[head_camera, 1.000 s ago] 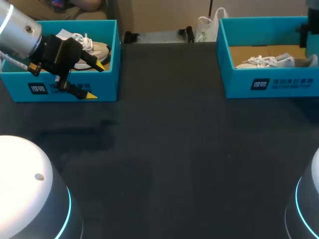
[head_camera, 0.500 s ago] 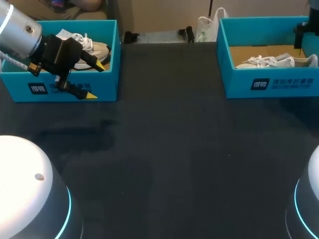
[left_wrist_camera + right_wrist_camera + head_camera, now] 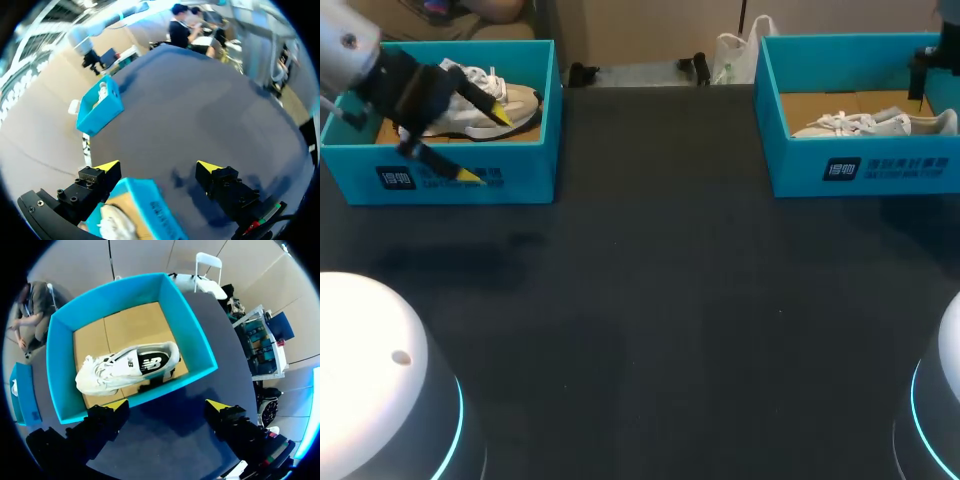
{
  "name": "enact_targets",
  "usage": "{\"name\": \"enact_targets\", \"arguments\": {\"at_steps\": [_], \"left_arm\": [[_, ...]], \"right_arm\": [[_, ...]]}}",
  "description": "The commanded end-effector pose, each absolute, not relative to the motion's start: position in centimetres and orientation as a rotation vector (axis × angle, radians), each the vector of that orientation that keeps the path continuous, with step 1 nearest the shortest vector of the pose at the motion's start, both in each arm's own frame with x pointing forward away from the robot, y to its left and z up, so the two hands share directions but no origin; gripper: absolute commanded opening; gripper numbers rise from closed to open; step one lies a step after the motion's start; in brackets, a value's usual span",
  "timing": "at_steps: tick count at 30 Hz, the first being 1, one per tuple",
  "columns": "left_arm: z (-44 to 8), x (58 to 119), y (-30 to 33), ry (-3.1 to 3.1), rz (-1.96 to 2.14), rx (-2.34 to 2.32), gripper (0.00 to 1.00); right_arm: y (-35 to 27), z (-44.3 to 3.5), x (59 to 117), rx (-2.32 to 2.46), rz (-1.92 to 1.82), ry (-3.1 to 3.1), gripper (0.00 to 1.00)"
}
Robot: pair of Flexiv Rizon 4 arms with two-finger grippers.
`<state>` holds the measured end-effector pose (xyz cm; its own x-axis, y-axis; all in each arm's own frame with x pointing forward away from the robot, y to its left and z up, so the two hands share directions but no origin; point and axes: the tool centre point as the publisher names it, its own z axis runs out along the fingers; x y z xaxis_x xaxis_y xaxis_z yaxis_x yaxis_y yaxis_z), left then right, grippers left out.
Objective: Take the shoe out of the shoebox, open the shoe tongue, remove and reinsert the insole, then place the shoe into the shoebox
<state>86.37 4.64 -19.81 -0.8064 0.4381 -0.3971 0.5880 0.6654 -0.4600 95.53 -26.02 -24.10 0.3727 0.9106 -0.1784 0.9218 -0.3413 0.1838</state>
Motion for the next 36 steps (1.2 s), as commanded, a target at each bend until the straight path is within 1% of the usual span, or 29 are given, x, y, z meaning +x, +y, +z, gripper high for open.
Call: {"name": "enact_targets", "arguments": {"at_steps": [1, 6, 27, 36], "left_arm": [[-18.5, 89.0, 5.7, 2.597, -0.657, 1.369, 1.0], [-18.6, 89.9, 7.4, 2.54, -0.364, 1.607, 1.0], [-18.6, 89.9, 7.4, 2.54, -0.364, 1.607, 1.0], [-19.7, 91.8, 9.2, 2.337, -0.211, 1.947, 1.0]], "right_arm": [[-26.1, -24.1, 95.5, 2.382, -0.061, 1.629, 1.0], [-26.1, -24.1, 95.5, 2.382, -0.061, 1.629, 1.0], [-26.1, -24.1, 95.5, 2.382, -0.061, 1.629, 1.0], [-26.1, -24.1, 95.5, 2.382, -0.061, 1.629, 1.0]]}}
